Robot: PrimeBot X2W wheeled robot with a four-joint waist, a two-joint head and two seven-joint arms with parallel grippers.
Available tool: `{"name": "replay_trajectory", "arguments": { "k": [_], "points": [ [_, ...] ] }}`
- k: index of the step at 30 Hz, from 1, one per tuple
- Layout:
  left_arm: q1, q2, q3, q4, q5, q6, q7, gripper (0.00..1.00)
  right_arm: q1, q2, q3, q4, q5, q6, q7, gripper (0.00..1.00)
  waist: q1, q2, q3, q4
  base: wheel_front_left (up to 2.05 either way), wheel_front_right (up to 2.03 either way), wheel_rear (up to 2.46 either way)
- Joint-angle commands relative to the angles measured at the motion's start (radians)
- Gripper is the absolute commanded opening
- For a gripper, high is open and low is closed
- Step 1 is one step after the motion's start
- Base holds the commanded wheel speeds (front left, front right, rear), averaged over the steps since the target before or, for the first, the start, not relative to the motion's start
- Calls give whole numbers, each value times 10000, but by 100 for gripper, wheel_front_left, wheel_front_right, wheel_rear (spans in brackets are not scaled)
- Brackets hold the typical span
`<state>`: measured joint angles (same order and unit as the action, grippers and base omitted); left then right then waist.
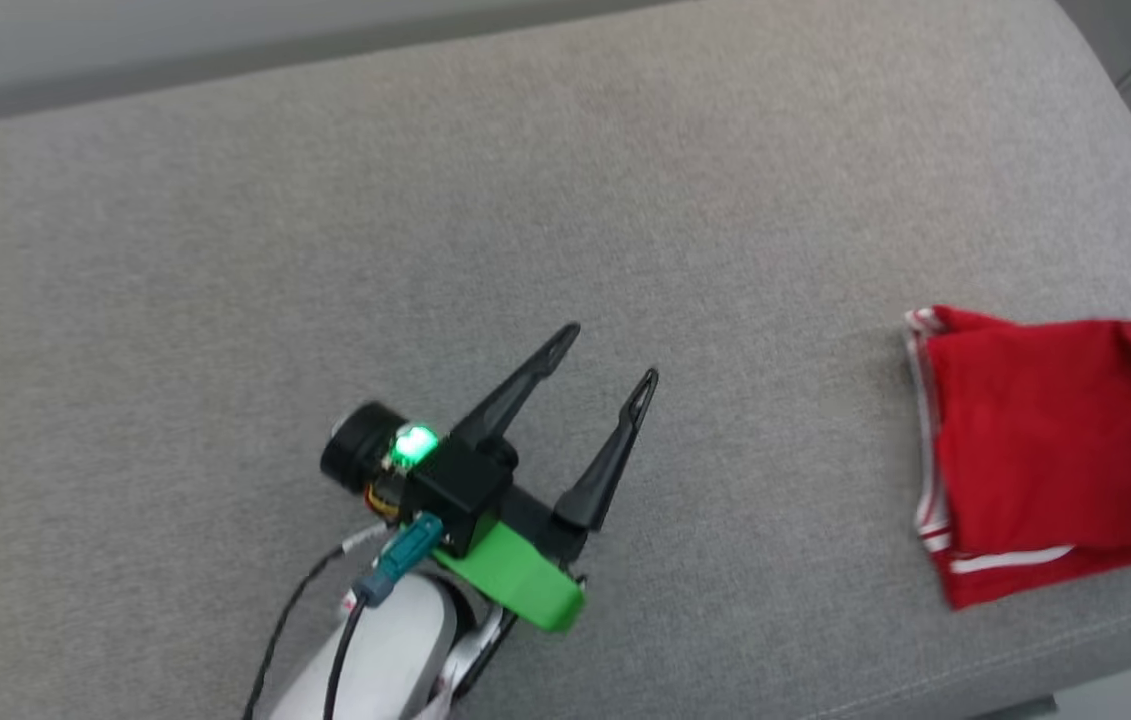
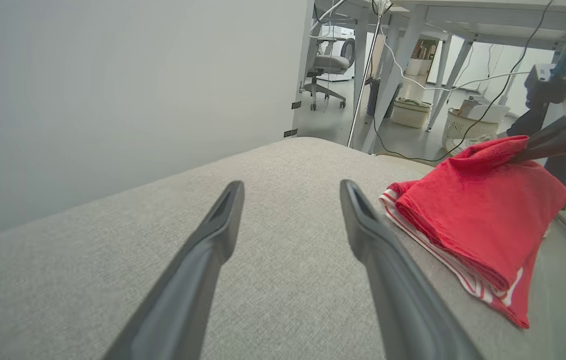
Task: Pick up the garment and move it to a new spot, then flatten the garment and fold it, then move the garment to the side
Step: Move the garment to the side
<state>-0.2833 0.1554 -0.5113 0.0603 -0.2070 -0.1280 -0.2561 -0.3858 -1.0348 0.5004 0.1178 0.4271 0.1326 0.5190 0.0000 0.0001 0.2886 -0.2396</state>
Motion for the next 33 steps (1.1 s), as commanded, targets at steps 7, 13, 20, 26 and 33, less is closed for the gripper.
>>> {"name": "replay_trajectory", "arguments": {
  "k": [7,13,20,26,33],
  "points": [
    [-1581,366,-583,-424,39,-27,-57,100,-883,300,-1588,1965,-533,-19,-1575,0,0,-1,2580,-284,0,0,0],
    [-2342,551,-754,-899,94,-27,-57,100,-1430,624,-2648,3310,-977,-19,-2505,0,0,-1,3308,92,0,0,0],
    [-2591,587,-780,-1320,155,-5,-57,100,-2113,891,-3291,4302,-1341,-19,-2960,0,0,-1,3646,502,0,0,0],
    [-2553,588,-761,-1419,149,31,-57,100,-2477,1309,-3693,4837,-1639,-19,-2893,100,0,-1,3625,671,0,0,0],
    [-2391,465,-641,-1238,90,69,-57,100,-2349,1858,-3978,5102,-2049,-19,-2519,100,0,-1,2963,750,0,0,0]
  ]
}}
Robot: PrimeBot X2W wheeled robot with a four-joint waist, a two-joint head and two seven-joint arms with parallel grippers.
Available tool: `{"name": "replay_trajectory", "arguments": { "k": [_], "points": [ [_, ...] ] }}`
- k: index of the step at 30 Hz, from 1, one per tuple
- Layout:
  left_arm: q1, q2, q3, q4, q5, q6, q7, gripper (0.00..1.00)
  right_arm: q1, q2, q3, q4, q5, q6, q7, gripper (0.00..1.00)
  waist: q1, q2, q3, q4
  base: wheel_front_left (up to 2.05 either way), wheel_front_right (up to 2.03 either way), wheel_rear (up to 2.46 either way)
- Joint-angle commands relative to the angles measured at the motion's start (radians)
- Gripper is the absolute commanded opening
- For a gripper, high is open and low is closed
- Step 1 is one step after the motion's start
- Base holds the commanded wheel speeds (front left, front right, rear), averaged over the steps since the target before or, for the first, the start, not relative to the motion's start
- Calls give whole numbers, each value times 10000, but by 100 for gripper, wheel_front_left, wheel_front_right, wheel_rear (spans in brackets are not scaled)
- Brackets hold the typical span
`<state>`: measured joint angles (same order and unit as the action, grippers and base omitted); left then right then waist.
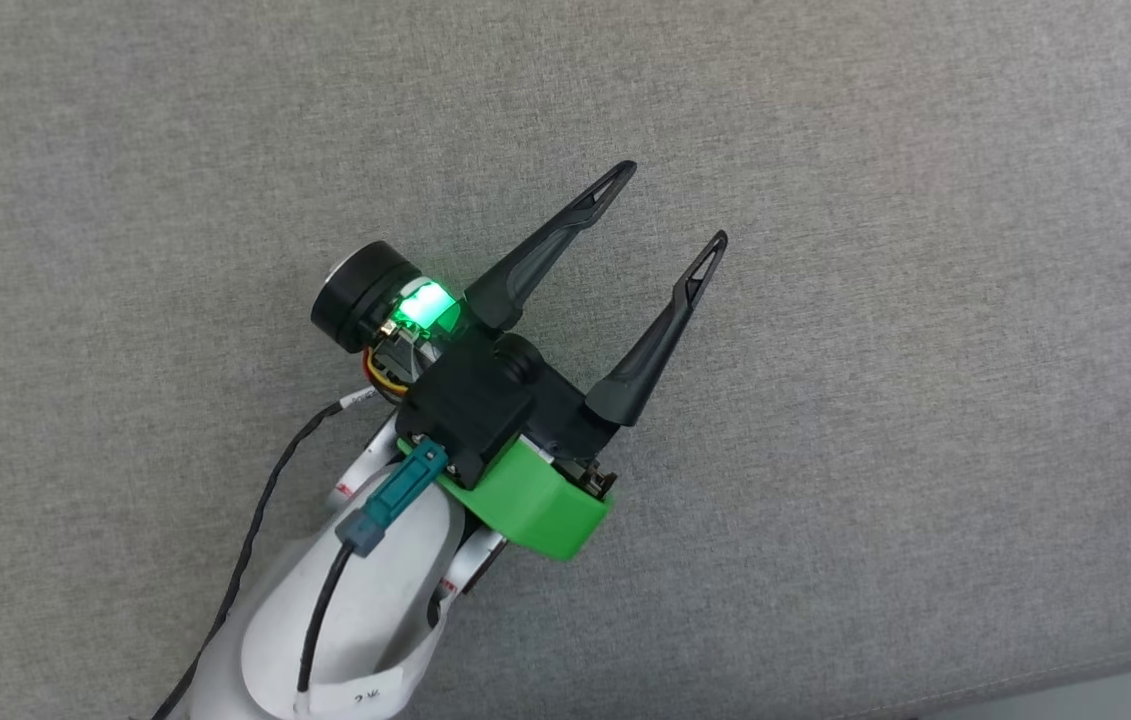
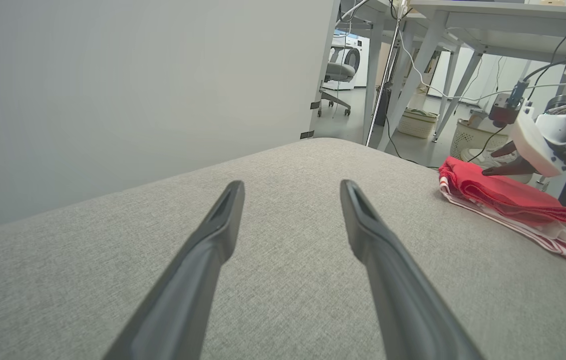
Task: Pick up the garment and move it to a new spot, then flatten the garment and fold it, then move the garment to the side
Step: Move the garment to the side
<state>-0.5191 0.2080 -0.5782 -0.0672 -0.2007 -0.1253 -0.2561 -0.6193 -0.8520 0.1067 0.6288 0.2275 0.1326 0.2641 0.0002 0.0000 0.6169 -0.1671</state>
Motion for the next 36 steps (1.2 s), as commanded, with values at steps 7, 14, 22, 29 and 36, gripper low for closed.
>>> {"name": "replay_trajectory", "arguments": {
  "k": [7,14,22,29,36],
  "points": [
    [745,-310,734,357,-308,167,-57,100,307,404,55,-1024,-25,-19,108,100,-2,0,-1895,130,0,0,0],
    [2055,-446,1918,822,-592,363,-57,100,839,1121,119,-3078,706,-19,102,100,-2,0,-3709,454,0,0,0],
    [3433,-642,3003,1085,-680,402,-57,100,2130,2771,-469,-5223,1676,-19,-805,100,-2,0,-5240,1104,0,0,0],
    [4324,-1014,3812,1223,-933,421,-57,100,3845,4320,-1065,-6452,1787,-19,-2076,100,-2,0,-5974,1692,0,0,0],
    [4952,-1258,4168,1345,-860,262,-57,100,5285,5536,-1181,-6762,1643,-19,-3535,100,-2,0,-6275,2137,0,0,0]
  ]
}}
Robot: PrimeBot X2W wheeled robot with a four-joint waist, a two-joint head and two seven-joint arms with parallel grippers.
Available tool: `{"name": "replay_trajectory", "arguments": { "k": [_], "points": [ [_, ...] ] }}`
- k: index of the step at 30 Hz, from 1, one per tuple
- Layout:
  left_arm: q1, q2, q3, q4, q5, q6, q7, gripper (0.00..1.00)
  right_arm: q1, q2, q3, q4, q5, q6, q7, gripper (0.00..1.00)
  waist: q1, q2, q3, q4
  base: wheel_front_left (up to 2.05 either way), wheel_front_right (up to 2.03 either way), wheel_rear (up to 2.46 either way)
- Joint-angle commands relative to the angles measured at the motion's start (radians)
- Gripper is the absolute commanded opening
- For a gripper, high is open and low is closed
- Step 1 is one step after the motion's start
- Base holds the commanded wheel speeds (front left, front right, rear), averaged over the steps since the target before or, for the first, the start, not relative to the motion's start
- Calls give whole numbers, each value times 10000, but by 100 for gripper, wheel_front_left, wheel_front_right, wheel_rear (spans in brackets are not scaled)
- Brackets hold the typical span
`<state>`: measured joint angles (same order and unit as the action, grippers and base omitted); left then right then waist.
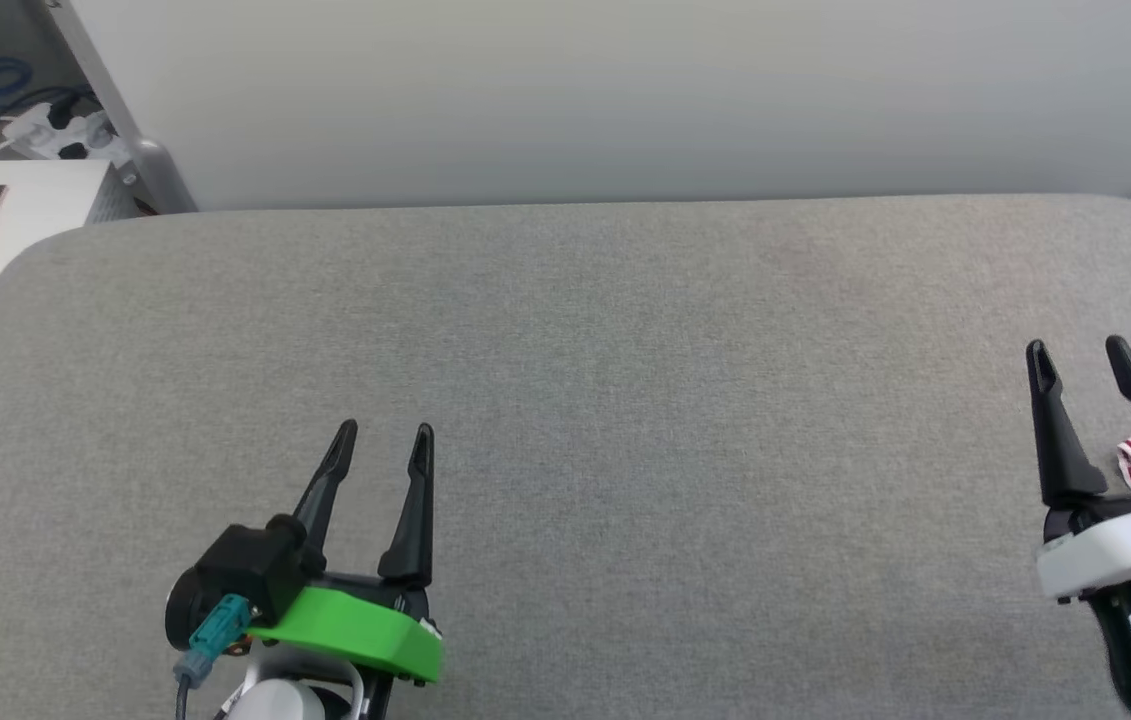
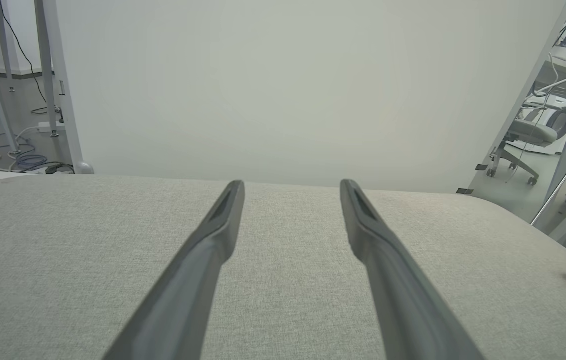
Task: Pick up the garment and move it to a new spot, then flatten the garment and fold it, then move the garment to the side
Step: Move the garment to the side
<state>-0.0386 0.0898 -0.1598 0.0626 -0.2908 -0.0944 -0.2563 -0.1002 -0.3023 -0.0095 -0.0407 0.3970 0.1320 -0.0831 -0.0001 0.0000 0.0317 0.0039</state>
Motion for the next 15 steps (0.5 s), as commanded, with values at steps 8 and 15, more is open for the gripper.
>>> {"name": "replay_trajectory", "arguments": {
  "k": [8,15],
  "points": [
    [769,-278,413,-114,406,-246,-55,100,1229,1270,7,520,-815,-13,-1178,100,1,0,-690,536,0,0,0],
    [1052,-362,750,103,617,-320,-55,100,1494,1581,238,982,-1040,-13,-1641,100,1,0,-713,486,0,0,0]
  ]
}}
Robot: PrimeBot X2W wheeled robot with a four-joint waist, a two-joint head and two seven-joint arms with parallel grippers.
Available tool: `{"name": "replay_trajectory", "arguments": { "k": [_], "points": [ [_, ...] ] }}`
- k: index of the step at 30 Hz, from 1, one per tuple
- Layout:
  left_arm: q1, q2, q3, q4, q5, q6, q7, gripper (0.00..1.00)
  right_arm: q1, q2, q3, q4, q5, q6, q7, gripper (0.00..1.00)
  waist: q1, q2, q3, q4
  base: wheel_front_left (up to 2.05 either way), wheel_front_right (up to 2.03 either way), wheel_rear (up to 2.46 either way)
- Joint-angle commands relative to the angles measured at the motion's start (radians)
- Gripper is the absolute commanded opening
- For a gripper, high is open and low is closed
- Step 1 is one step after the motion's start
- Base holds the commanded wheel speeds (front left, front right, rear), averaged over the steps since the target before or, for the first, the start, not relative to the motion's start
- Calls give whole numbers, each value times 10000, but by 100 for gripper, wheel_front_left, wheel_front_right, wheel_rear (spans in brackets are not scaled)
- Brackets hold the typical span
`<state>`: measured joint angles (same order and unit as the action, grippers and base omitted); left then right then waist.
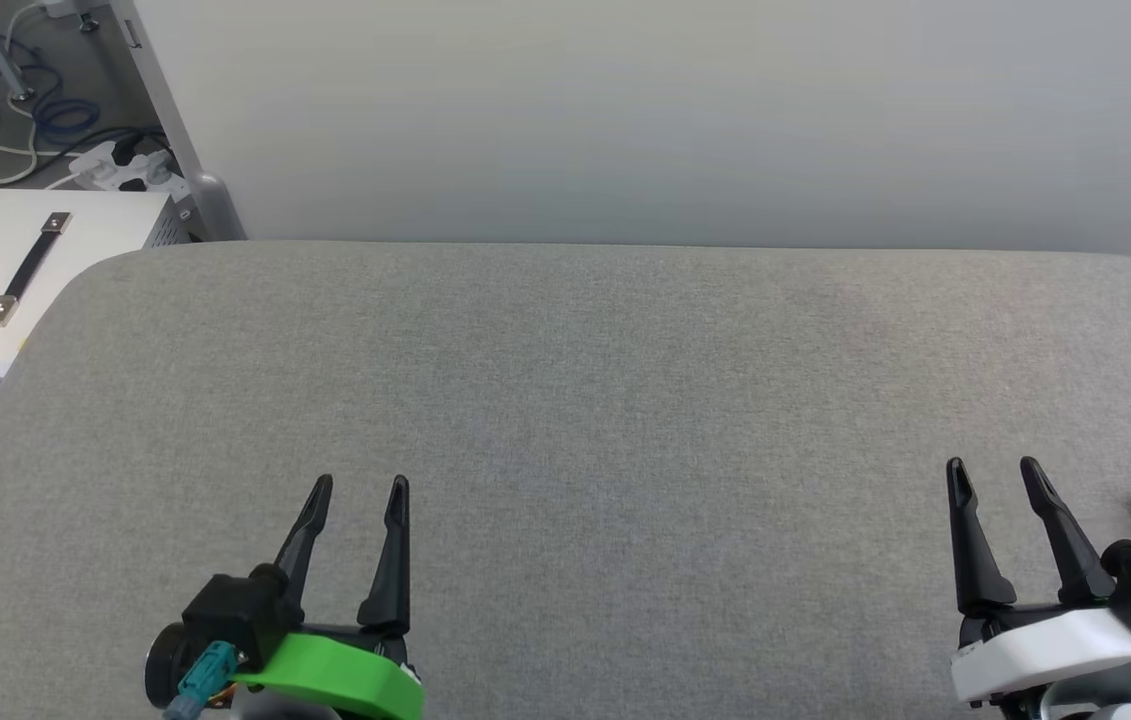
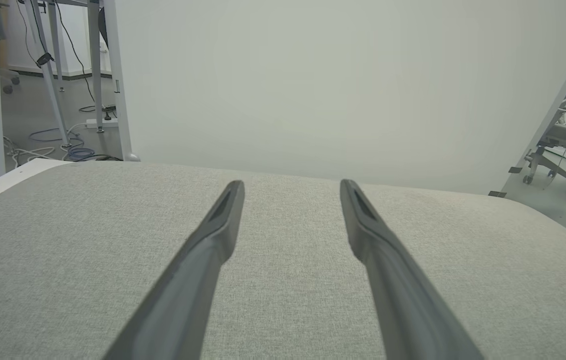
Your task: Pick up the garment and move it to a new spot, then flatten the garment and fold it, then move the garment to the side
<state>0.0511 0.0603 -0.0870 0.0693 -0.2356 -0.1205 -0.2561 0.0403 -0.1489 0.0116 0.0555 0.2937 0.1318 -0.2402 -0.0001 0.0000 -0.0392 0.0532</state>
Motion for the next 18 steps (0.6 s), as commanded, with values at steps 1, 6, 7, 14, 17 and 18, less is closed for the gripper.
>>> {"name": "replay_trajectory", "arguments": {
  "k": [1,6,7,14,17,18],
  "points": [
    [168,-73,35,67,82,-65,-57,100,94,81,26,74,10,-11,-100,100,1,0,-16,-18,0,0,0],
    [186,-91,89,142,102,-82,-57,100,75,158,67,190,30,-11,-171,100,1,0,-62,-79,0,0,0],
    [177,-93,92,149,102,-84,-57,100,68,150,92,206,31,-11,-178,100,1,0,-68,-88,0,0,0],
    [124,-99,45,169,102,-94,-57,100,42,119,181,303,-4,-11,-207,100,1,0,-80,-135,0,0,0],
    [105,-99,26,193,92,-95,-57,100,17,124,177,304,-5,-11,-211,100,1,0,-61,-141,0,0,0],
    [100,-99,23,196,89,-96,-57,100,8,122,176,299,-7,-11,-212,100,1,0,-55,-142,0,0,0]
  ]
}}
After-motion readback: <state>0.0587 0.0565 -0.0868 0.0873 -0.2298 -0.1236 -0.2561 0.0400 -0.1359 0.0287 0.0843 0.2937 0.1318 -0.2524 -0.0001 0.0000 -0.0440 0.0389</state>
